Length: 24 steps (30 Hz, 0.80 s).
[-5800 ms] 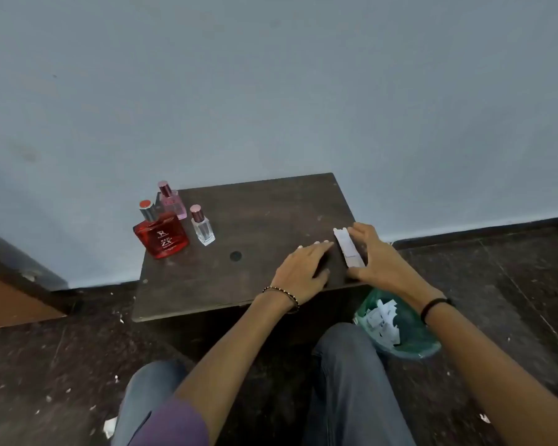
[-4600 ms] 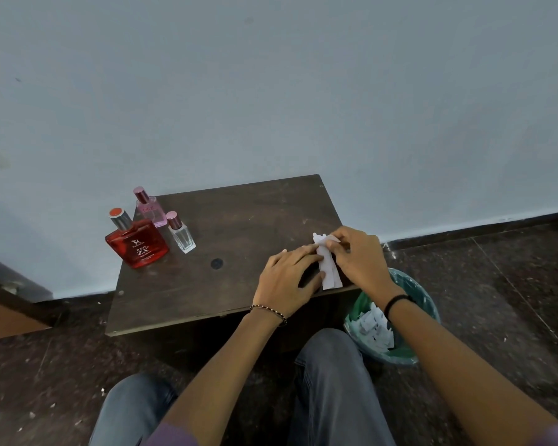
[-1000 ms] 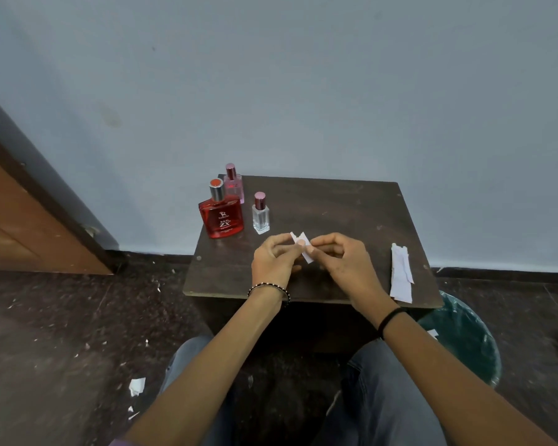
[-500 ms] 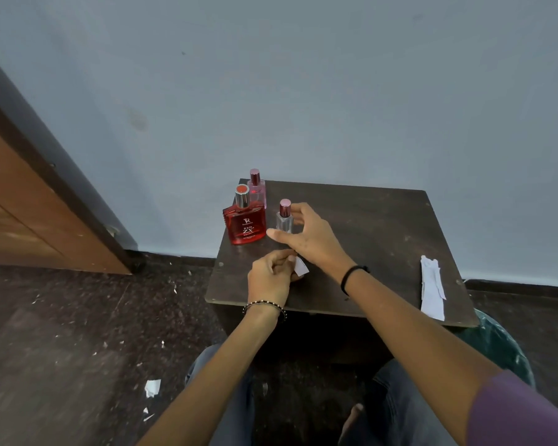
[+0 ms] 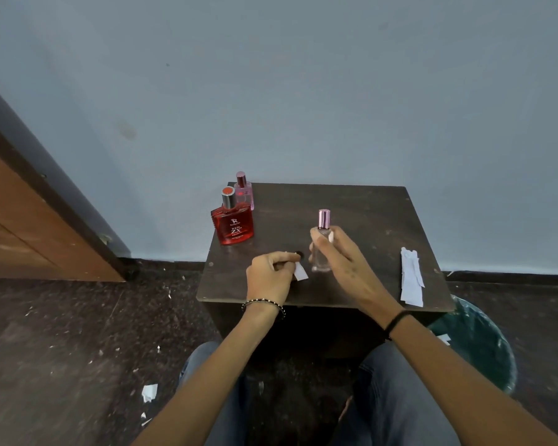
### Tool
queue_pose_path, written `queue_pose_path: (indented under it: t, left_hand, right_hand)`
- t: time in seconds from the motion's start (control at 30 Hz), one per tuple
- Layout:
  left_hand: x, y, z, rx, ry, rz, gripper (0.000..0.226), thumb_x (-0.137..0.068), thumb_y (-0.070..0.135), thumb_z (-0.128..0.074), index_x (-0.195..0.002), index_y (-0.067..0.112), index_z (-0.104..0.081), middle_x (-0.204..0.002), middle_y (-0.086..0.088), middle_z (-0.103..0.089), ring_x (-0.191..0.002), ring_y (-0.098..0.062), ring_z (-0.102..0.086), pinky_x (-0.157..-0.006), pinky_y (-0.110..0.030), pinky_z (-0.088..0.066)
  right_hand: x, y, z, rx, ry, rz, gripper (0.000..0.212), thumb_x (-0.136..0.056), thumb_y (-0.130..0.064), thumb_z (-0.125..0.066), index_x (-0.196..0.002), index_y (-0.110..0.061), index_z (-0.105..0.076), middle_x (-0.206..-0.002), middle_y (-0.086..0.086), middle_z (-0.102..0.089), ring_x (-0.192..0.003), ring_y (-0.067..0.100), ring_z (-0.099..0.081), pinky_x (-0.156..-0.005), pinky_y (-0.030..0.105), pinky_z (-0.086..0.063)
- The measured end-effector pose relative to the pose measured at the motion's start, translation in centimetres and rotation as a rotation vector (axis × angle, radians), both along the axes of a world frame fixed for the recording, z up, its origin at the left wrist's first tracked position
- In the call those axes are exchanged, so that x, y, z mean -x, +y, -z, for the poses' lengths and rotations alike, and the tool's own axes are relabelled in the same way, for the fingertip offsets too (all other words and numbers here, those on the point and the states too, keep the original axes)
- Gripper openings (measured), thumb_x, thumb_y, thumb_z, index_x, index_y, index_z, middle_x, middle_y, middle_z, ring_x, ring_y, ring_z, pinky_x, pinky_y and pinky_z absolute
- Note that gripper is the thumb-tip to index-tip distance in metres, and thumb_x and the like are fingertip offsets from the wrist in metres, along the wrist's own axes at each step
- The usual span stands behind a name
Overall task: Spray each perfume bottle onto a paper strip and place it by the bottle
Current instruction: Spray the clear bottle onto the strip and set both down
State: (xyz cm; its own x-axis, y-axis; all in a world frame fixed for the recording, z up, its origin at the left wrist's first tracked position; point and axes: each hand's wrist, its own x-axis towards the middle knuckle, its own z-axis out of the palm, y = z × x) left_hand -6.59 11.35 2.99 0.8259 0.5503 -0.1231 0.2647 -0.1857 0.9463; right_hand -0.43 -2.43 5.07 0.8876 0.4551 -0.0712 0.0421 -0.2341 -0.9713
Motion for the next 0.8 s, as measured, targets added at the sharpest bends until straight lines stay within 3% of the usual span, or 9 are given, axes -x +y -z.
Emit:
queue_pose_path:
  t: [0.13,0.23,0.33,0.4,0.5,0.67,0.8]
  left_hand:
    - [-0.3,-1.8,-1.1,0.041,-0.027,0.017,0.020,-0.091,0.007,-0.065,-0.100,0.018,-0.079,-0.088,0.009,-0.074,-0.081,-0.005,-0.070,-0.084,-0.022,-0.056]
    - [-0.3,-3.2,-1.9,0.113,-0.075,0.061,0.016,-0.089,0.013,-0.068,-0.097,0.021,-0.080,-0.094,0.005,-0.078,-0.094,-0.008,-0.071,-0.095,-0.036,-0.057]
    - [-0.2,-4.5,-2.9,0.204,-0.135,0.111,0.016,-0.088,0.029,-0.068,-0.086,0.021,-0.082,-0.088,-0.003,-0.079,-0.096,-0.021,-0.073,-0.094,-0.045,-0.057]
    - [-0.2,-4.9,-3.6,0.223,-0.147,0.145,0.025,-0.085,0.043,-0.071,-0.080,0.021,-0.082,-0.081,-0.007,-0.079,-0.092,-0.025,-0.074,-0.091,-0.044,-0.059]
    - [-0.2,-5.5,-4.5,0.165,-0.129,0.202,0.031,-0.077,0.053,-0.077,-0.078,0.023,-0.082,-0.075,-0.003,-0.078,-0.085,-0.018,-0.075,-0.090,-0.041,-0.059]
    - [-0.5,-5.7,-5.5,0.135,-0.128,0.199,0.032,-0.081,0.050,-0.075,-0.075,0.019,-0.081,-0.075,-0.002,-0.078,-0.084,-0.018,-0.075,-0.089,-0.034,-0.058]
    - [-0.9,-5.2,-5.6,0.250,-0.134,0.106,0.031,-0.081,0.050,-0.075,-0.079,0.021,-0.082,-0.080,-0.003,-0.080,-0.091,-0.021,-0.075,-0.093,-0.037,-0.058]
  right_hand:
    - [1.7,-2.8,-0.3,-0.163,0.171,-0.011,0.035,-0.104,-0.037,-0.051,-0.116,-0.006,-0.063,-0.090,0.006,-0.067,-0.079,0.021,-0.062,-0.069,0.032,-0.053]
    - [2.4,-4.1,-0.5,-0.219,0.229,-0.034,0.034,-0.102,-0.035,-0.054,-0.117,-0.008,-0.067,-0.090,0.010,-0.065,-0.076,0.024,-0.057,-0.065,0.033,-0.048]
    - [3.0,-4.9,-0.7,-0.201,0.228,-0.043,0.039,-0.103,-0.037,-0.053,-0.117,-0.003,-0.063,-0.086,0.006,-0.063,-0.073,0.021,-0.055,-0.063,0.031,-0.047]
    - [3.3,-5.3,-0.8,-0.213,0.223,-0.050,0.037,-0.104,-0.037,-0.052,-0.114,-0.003,-0.063,-0.085,0.007,-0.062,-0.071,0.020,-0.053,-0.061,0.030,-0.046]
    - [3.7,-5.8,-1.1,-0.207,0.202,-0.074,0.040,-0.104,-0.038,-0.051,-0.108,0.000,-0.060,-0.085,0.010,-0.060,-0.071,0.026,-0.049,-0.062,0.032,-0.045]
    - [4.4,-6.2,-1.2,-0.247,0.211,-0.077,0.042,-0.102,-0.039,-0.055,-0.107,0.003,-0.059,-0.082,0.016,-0.057,-0.071,0.031,-0.044,-0.061,0.034,-0.041]
    - [4.7,-6.8,-0.9,-0.354,0.267,-0.061,0.035,-0.101,-0.029,-0.056,-0.110,0.004,-0.067,-0.080,0.015,-0.057,-0.062,0.020,-0.047,-0.053,0.031,-0.037]
